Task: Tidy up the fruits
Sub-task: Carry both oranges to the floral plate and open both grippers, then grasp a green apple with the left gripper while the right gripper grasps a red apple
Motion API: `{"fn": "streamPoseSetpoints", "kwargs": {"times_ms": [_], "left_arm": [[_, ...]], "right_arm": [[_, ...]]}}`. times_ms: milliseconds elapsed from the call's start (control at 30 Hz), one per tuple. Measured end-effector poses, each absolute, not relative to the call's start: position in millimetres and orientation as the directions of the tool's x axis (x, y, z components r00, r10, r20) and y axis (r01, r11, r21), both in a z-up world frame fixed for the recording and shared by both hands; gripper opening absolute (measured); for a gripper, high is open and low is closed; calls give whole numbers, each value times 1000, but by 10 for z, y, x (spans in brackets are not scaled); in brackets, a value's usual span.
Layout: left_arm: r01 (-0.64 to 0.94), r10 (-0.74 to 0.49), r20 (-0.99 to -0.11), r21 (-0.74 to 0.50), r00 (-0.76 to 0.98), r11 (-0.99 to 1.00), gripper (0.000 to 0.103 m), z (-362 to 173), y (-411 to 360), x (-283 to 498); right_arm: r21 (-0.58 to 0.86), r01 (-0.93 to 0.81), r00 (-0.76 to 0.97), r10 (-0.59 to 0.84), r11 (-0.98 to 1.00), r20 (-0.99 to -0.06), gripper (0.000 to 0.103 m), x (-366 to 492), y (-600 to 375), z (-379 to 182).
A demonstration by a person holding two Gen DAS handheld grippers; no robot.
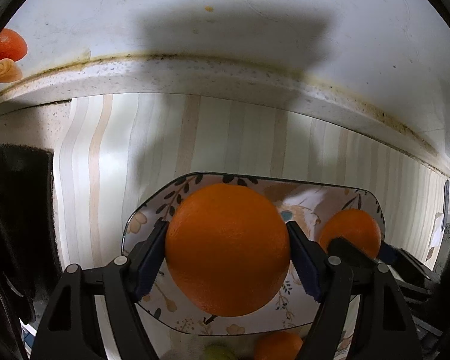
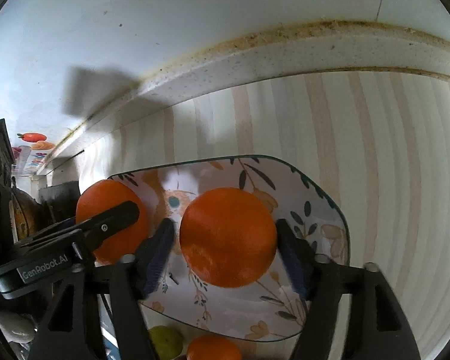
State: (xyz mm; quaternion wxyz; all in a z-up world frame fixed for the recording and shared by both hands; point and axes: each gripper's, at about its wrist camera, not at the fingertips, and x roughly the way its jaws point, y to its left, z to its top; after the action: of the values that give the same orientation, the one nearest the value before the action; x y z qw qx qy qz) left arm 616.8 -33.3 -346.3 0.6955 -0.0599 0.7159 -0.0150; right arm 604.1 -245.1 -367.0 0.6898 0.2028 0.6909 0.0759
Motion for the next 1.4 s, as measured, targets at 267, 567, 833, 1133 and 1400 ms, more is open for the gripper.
{"fn": "streamPoseSetpoints", "kwargs": {"times_ms": [267, 567, 833, 1133, 1400], "left_arm": [[-25, -75, -996, -76, 45, 997, 88, -3140, -271, 6098], [-18, -14, -991, -16, 135, 1000, 88, -2573, -172, 5626], [1, -4, -979, -4, 206, 1000, 88, -2141, -116, 4976], [33, -11, -960, -2, 278, 999, 88, -1759, -62, 4260], [53, -26, -929, -7, 368, 999, 88, -1352, -38, 3801]], "right_arm": [[224, 135, 64, 217, 965, -974, 97, 5947, -2435, -3324], [104, 103, 103, 94, 989, -990, 97, 5473, -2295, -2884], [94, 111, 162, 75, 989, -984, 97, 4836, -2182, -2489], [91, 113, 250, 60, 989, -966, 97, 4205, -2116, -1995], [114, 110, 343, 70, 987, -937, 97, 3716, -2103, -1438]]}}
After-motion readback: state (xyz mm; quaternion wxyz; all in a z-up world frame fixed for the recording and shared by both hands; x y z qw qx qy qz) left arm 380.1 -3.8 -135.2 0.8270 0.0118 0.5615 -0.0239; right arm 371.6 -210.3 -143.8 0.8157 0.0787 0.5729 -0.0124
